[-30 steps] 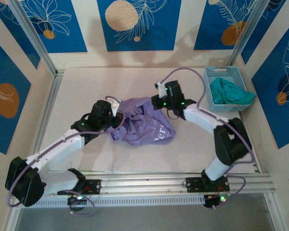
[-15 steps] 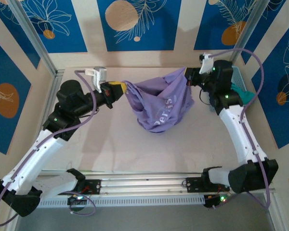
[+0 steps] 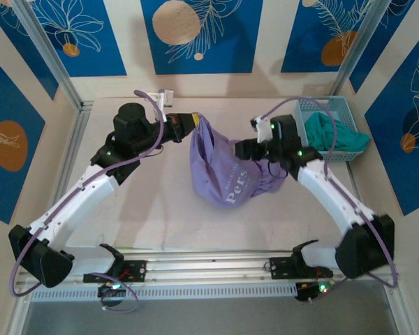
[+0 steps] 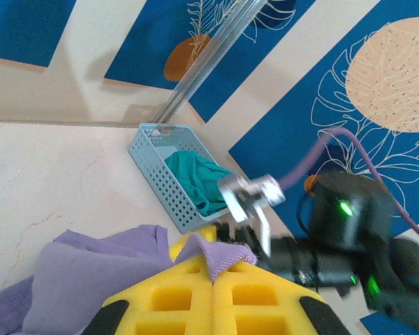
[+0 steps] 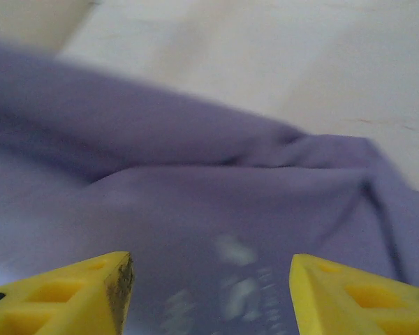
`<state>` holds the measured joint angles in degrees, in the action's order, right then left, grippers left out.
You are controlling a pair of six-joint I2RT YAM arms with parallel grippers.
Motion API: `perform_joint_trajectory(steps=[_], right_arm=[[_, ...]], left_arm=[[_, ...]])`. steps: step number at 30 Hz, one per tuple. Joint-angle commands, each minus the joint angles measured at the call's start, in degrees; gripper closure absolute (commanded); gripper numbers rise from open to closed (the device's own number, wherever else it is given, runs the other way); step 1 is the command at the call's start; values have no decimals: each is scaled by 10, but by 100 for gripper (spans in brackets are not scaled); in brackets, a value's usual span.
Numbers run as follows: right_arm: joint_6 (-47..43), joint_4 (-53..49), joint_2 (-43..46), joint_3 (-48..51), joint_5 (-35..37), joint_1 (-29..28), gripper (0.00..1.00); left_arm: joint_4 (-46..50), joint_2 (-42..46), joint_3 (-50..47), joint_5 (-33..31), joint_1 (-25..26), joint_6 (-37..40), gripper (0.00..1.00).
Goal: Fold the inside-out t-shirt
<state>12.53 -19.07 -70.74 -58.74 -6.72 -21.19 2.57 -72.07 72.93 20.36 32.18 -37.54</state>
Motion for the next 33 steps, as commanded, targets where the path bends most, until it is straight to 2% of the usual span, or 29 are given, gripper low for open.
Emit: perform_joint_trajectory(steps=[1, 5, 10, 13, 15, 18, 21, 23, 25, 27, 28, 33], right_arm=[[-11, 113, 42, 72, -55, -44, 35], [-4, 173, 45, 107, -37, -78, 35], [-28, 220, 92, 174, 59, -175, 36], [-9, 260, 109, 214, 81, -204, 38], [-4, 261, 106, 228, 131, -224, 39], [0, 247, 99, 240, 198, -236, 38], [5, 266, 82, 255, 209, -235, 40], [5, 274, 63, 254, 216, -235, 52], [2, 271, 52, 248, 219, -233, 76], [-7, 259, 63, 239, 221, -230, 94], [-13, 245, 76, 230, 225, -227, 100], [-53, 159, 171, 161, 205, -181, 100]], left_arm=[[-8, 15, 24, 6, -6, 11, 100], [1, 18, 21, -4, -6, 13, 100], [11, 22, 27, -9, -5, 10, 100], [13, 24, 26, -15, -4, 13, 100], [14, 21, 29, -14, -4, 14, 100], [12, 20, 30, -11, -4, 12, 100], [10, 22, 30, -12, -4, 12, 100], [10, 23, 30, -14, -4, 11, 100], [12, 24, 31, -18, -4, 11, 100], [17, 24, 34, -23, -4, 14, 100], [22, 25, 38, -25, -4, 17, 100], [64, 41, 81, -64, -4, 60, 100]])
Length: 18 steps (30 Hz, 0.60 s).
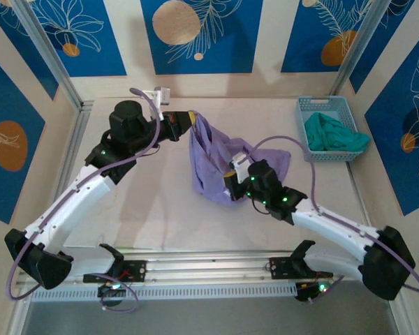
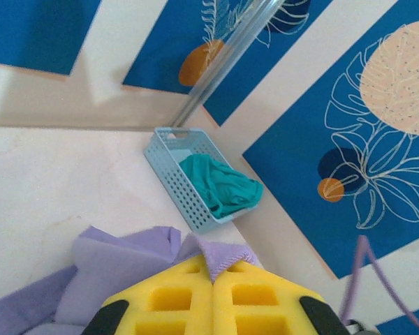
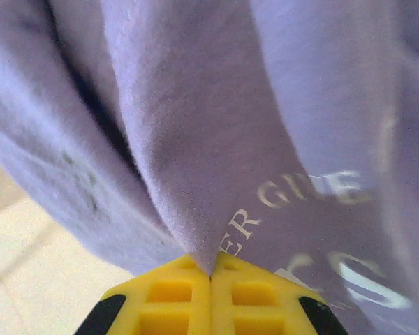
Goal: Fold the inside-out t-shirt
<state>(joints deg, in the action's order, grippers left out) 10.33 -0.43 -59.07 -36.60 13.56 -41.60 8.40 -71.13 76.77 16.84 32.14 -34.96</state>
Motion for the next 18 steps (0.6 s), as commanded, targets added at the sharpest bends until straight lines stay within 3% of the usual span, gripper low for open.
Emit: perform_joint_trajectory(steps=[1, 5, 10, 14, 18], right_arm=[[-37, -47, 72, -83, -10, 38, 100], [-47, -119, 106, -190, -79, 112, 100], [-42, -220, 58, -349, -178, 212, 100], [-36, -248, -29, -414, -258, 240, 100], [-40, -238, -124, -421, -334, 238, 100]], left_arm=[[13, 38, 55, -36, -4, 43, 100], [38, 60, 103, -46, 1, 77, 100], [47, 88, 124, -64, 10, 94, 100], [68, 90, 91, -118, 10, 106, 100], [96, 84, 16, -212, -7, 121, 100]])
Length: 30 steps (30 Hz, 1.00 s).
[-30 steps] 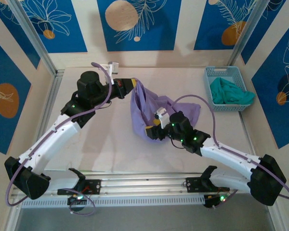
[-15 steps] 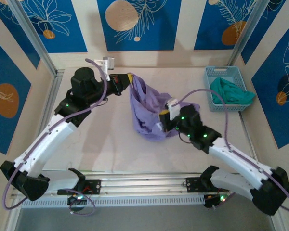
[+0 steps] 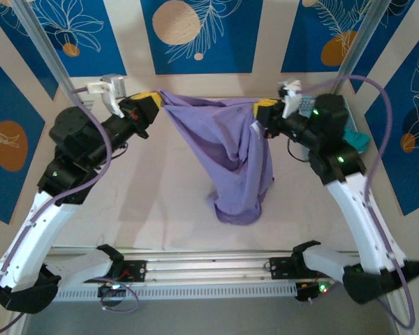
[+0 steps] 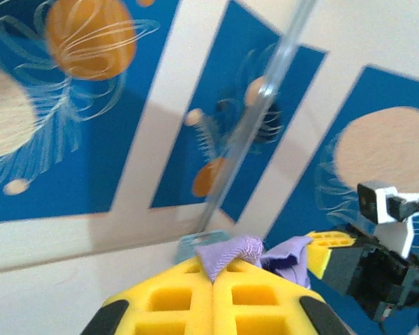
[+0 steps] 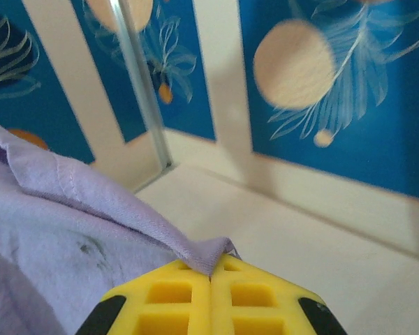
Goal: Fold the inside-out t-shirt
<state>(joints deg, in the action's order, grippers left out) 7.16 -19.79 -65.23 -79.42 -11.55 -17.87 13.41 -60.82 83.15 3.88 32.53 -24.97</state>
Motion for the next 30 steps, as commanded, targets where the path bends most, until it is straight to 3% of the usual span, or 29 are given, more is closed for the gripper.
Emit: perform_joint_trajectory(steps=[1, 10, 14, 17, 20, 27, 30], right_arm=[[-12, -40, -89, 7, -99, -1, 100], [-63, -22, -273, 9, -148, -76, 100], [-55, -14, -328, -5, -150, -98, 100], [-38, -13, -364, -25, -148, -105, 100], [-26, -20, -393, -48, -144, -105, 100], [-10, -61, -451, -110, -141, -100, 100], [-2, -76, -469, -128, -139, -93, 100]], left_arm=[[46, -18, -79, -96, -17, 19, 100], [28, -32, -327, -161, -60, 8, 100], [33, -48, -360, -189, -61, 26, 80], [37, -44, -373, -174, -55, 26, 59], [31, -34, -383, -179, -15, 43, 45], [-79, -110, -393, -46, 31, 78, 36], [-112, -154, -379, -45, 35, 86, 35]])
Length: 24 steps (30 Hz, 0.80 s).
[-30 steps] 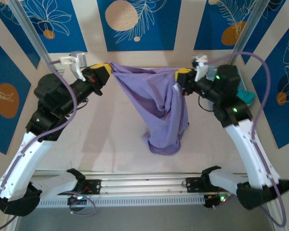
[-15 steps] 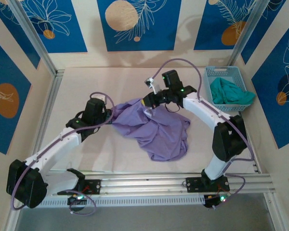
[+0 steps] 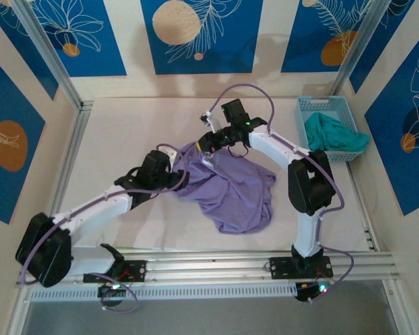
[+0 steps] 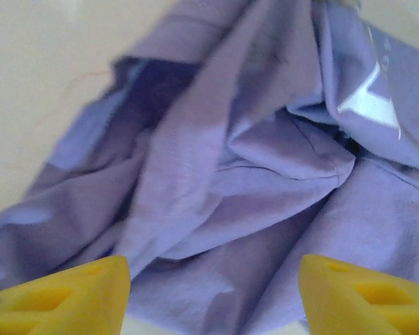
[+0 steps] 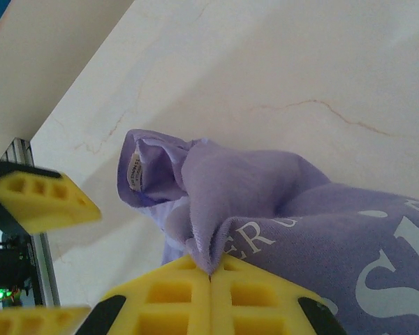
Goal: Fold the inside-out t-shirt
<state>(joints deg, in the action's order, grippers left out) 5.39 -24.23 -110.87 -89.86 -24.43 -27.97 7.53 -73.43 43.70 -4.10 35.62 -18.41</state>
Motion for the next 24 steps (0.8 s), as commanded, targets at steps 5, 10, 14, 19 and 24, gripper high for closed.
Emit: perform_joint_trajectory(steps=[5, 10, 14, 19, 24], right_arm=[[29, -69, -46, -71, 22, 21, 98], [58, -131, -67, -131, 120, 28, 82], [68, -134, -5, -85, 201, 36, 69], [74, -68, 140, 88, 237, 29, 60], [94, -4, 246, 237, 234, 2, 59]], left_arm=[[-47, -119, 68, -29, 2, 65, 34], [-76, -214, 121, -34, -11, 77, 39], [-88, -262, 156, 12, -17, 75, 58], [-105, -256, 147, 50, -20, 62, 90], [-136, -188, 86, 98, -19, 44, 85]])
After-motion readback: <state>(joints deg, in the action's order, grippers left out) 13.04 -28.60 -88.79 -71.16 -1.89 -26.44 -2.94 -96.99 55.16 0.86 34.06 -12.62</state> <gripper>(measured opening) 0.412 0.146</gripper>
